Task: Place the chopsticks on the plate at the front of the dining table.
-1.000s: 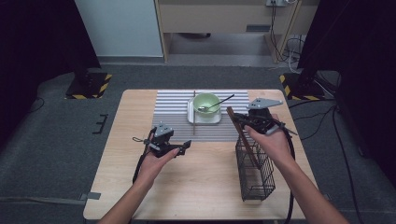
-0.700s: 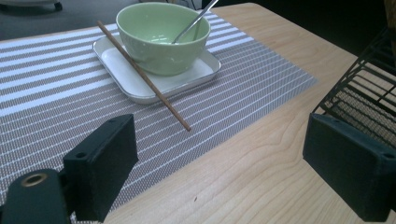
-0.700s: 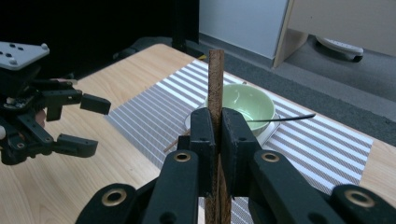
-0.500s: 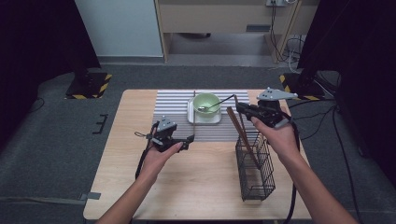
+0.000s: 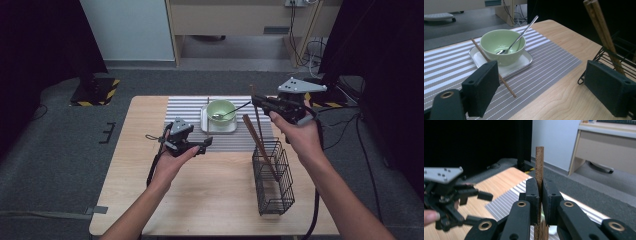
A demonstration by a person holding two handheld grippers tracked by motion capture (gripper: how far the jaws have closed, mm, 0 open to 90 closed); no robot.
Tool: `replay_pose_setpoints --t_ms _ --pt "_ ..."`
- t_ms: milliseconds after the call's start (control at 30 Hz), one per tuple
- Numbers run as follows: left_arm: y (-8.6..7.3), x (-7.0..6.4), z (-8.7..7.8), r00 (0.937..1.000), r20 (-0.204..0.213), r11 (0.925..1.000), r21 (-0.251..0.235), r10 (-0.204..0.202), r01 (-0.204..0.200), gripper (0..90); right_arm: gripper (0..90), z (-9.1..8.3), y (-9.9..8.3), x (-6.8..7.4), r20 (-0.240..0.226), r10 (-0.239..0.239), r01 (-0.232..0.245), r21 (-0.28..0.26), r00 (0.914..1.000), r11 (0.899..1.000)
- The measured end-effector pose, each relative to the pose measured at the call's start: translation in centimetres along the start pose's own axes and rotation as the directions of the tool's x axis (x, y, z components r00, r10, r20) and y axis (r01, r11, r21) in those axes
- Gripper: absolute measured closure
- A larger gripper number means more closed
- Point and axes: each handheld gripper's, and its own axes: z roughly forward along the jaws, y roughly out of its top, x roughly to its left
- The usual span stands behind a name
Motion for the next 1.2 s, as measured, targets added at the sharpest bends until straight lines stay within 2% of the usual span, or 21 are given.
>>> replay_pose_setpoints --t_ms 200,467,633,900,1033,1100,1200 --pt "0.5 -0.6 0.0 0.9998 0.017 1.0 -0.006 0.007 -0.007 13.7 84.1 0.6 1.1 0.4 0.002 0.01 -0.01 -0.036 0.9999 0.999" --pt "0.8 -1.1 0.0 0.9994 0.025 0.9997 -0.008 0.022 -0.022 15.2 84.1 1.6 1.3 0.7 -0.002 0.036 -0.036 -0.08 0.9993 0.996" --pt "1.2 -1.2 -0.2 0.9993 0.031 0.9992 -0.034 0.022 -0.021 16.9 84.1 2.5 1.3 1.0 -0.013 0.048 -0.049 -0.097 0.9988 0.994" --pt "1.1 -2.1 0.7 0.9966 0.081 0.9992 -0.04 0.01 -0.006 19.2 84.1 3.8 1.3 1.7 -0.019 0.067 -0.069 -0.115 0.9975 0.991" --pt "1.2 -2.7 1.0 0.9909 0.134 0.998 -0.063 0.014 -0.006 19.8 84.1 4.2 1.4 2.1 -0.019 0.081 -0.083 -0.127 0.9965 0.988" --pt "1.2 -3.0 1.1 0.9899 0.14 0.9971 -0.075 0.021 -0.01 20.6 84.1 4.2 1.5 2.3 -0.018 0.081 -0.083 -0.13 0.9966 0.988" --pt "1.1 -3.3 1.5 0.9889 0.147 0.9978 -0.065 0.022 -0.013 22.6 84.0 4.4 1.6 2.6 -0.014 0.086 -0.087 -0.133 0.9962 0.987"
